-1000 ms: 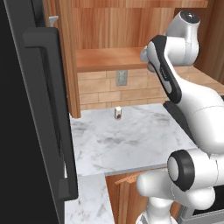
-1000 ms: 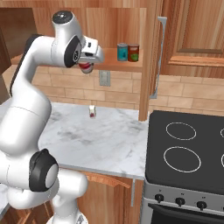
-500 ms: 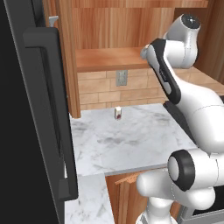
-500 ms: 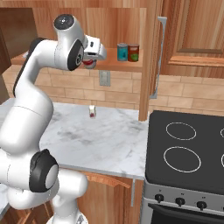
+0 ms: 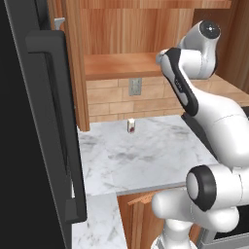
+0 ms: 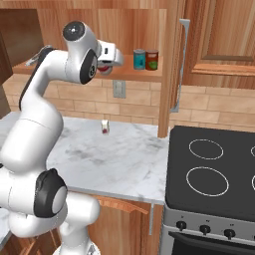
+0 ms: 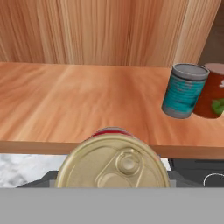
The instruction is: Pick the cans from the counter and place them in their designated side in the cabinet.
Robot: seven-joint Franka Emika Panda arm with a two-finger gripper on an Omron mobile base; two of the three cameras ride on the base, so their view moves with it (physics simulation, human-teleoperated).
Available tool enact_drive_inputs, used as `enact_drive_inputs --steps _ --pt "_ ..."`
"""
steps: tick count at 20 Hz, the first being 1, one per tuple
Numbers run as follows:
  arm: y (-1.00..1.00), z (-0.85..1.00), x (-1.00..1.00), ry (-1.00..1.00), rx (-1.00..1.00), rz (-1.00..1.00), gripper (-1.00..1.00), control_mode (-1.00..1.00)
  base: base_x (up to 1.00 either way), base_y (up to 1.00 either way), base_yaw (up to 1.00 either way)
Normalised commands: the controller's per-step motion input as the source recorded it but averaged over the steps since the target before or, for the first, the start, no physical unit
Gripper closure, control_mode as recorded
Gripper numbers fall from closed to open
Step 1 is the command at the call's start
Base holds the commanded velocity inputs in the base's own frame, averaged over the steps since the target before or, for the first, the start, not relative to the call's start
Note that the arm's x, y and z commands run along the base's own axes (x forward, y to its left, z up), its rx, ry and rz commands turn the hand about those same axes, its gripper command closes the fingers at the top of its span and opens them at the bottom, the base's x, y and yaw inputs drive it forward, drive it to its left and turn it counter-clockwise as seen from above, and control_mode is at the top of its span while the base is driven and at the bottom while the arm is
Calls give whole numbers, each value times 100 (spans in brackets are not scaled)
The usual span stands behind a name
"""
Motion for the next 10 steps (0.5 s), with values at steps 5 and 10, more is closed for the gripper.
enact_drive_inputs --steps 5,10 --pt "-11 6 20 -4 -2 -1 100 -100 0 0 0" --pt "-10 1 20 -3 -2 -1 100 -100 0 0 0"
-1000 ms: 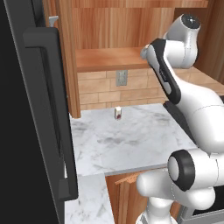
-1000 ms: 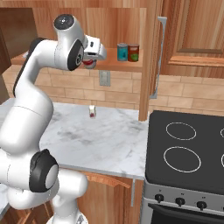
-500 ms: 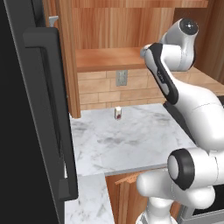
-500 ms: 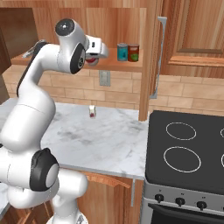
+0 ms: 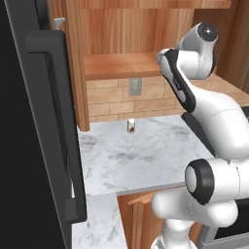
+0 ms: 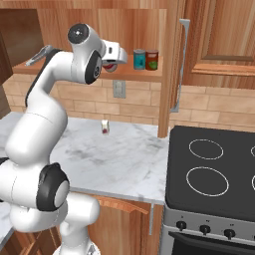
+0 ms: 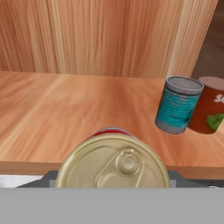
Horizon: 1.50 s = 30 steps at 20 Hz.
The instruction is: Pick the cans from the counter and place them in their designated side in the cabinet.
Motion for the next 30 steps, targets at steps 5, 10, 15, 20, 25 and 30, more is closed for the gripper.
enact_drive_inputs --steps 5,10,15,20,25,30 --pt "-10 0 21 0 -1 -2 100 -100 0 0 0" --pt "-11 2 21 0 -1 -2 100 -100 0 0 0" --pt "-7 2 21 0 0 -2 100 -100 0 0 0" --pt "-2 0 16 0 0 -2 100 -100 0 0 0" --pt "-3 0 8 1 0 -2 100 -100 0 0 0" --pt "-7 0 1 2 0 -2 100 -100 0 0 0"
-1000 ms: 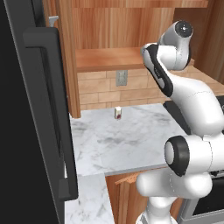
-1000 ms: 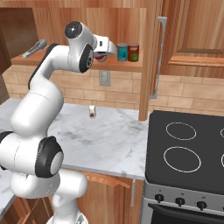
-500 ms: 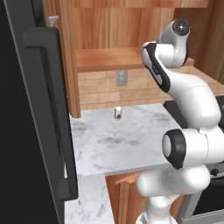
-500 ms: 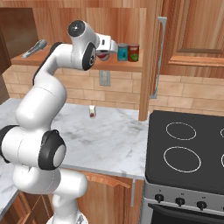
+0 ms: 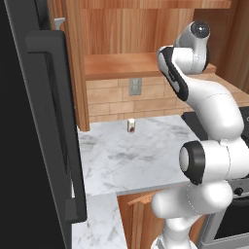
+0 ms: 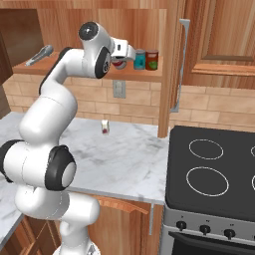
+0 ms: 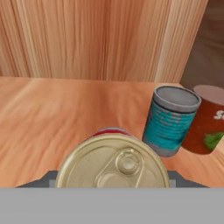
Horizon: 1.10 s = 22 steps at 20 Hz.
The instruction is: Pick the cans from the counter and place them in their designated side in the cabinet.
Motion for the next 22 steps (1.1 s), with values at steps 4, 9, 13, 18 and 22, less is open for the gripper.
enact_drive_inputs --steps 4,9,13,18,22 --pt "-5 0 0 1 0 -2 100 -100 0 0 0" --pt "-1 0 1 2 0 -2 100 -100 0 0 0" --pt "0 -1 1 4 0 -1 100 -100 0 0 0" --pt "0 -8 1 1 0 0 100 -100 0 0 0" --pt "0 -5 4 0 0 0 100 -100 0 0 0"
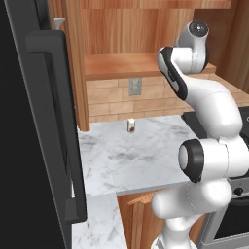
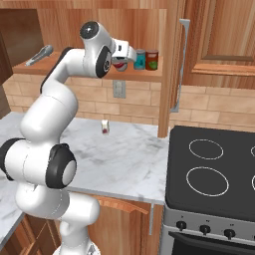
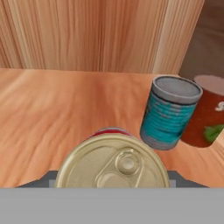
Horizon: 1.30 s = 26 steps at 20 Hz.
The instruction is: Pick the cans from the counter and place them in their designated side in the cabinet.
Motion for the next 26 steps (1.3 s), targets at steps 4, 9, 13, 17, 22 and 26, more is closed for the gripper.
enact_drive_inputs --steps 4,9,13,17,22,26 --pt "0 -5 7 0 0 0 100 -100 0 0 0" --pt "0 -5 9 0 0 0 100 -100 0 0 0" --pt "0 -6 11 0 0 0 100 -100 0 0 0" --pt "0 -8 13 0 0 0 100 -100 0 0 0" --pt "0 -10 14 0 0 0 100 -100 0 0 0" --pt "0 -12 13 0 0 0 100 -100 0 0 0"
